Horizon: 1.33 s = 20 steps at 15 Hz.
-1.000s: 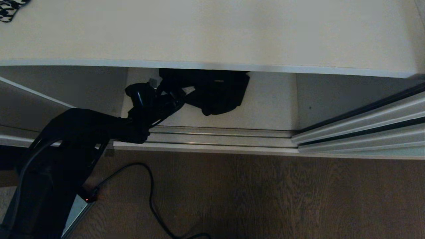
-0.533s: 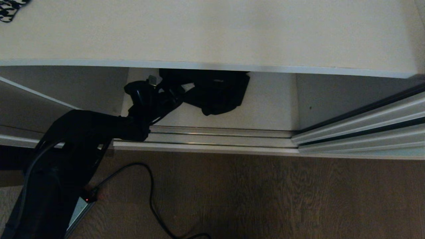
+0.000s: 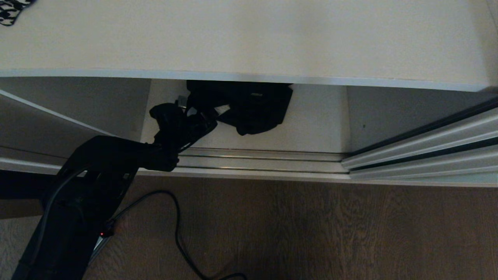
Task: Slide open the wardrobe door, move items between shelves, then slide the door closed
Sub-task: Place the bag on the higher shelf
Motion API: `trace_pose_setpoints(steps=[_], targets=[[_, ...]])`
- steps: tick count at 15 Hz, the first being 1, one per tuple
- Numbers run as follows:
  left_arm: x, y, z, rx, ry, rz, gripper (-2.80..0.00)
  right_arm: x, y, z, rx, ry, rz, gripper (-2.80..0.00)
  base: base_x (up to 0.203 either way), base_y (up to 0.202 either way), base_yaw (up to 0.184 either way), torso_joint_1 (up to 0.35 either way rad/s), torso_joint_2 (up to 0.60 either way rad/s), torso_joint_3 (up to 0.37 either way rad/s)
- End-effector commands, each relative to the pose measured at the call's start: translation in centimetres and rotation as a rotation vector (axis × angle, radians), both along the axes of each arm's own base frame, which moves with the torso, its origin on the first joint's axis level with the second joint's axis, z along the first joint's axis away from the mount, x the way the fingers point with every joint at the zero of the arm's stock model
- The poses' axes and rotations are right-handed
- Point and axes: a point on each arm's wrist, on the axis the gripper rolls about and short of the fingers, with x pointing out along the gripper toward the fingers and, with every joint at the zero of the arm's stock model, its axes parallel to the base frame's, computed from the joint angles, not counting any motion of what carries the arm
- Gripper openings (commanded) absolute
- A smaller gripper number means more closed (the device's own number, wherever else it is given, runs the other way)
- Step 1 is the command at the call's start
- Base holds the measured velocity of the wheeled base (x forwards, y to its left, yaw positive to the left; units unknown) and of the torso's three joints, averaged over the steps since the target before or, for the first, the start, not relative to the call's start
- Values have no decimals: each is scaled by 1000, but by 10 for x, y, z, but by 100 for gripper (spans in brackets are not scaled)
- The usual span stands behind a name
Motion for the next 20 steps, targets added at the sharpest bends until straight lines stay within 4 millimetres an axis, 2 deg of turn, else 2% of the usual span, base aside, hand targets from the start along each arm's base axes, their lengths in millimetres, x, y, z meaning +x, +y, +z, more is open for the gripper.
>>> trace_pose_setpoints(steps=[1, 4, 9, 14, 15, 20], targets=[[1, 0, -4, -2, -6, -1, 0, 0, 0, 0, 0, -1, 0, -280, 0, 0, 0, 0, 0, 0], [3, 3, -9, -6, -33, 3, 0, 0, 0, 0, 0, -1, 0, -280, 0, 0, 0, 0, 0, 0], [1, 11, 1, -29, -139, 13, 0, 0, 0, 0, 0, -1, 0, -280, 0, 0, 0, 0, 0, 0], [2, 10, -4, -29, -125, 10, 0, 0, 0, -1, 0, 0, 0, -280, 0, 0, 0, 0, 0, 0], [3, 10, -7, -28, -125, 10, -280, 0, 0, 0, 0, -1, 0, -280, 0, 0, 0, 0, 0, 0], [4, 9, -11, -31, -130, 11, -280, 0, 0, 0, 0, -1, 0, -280, 0, 0, 0, 0, 0, 0]])
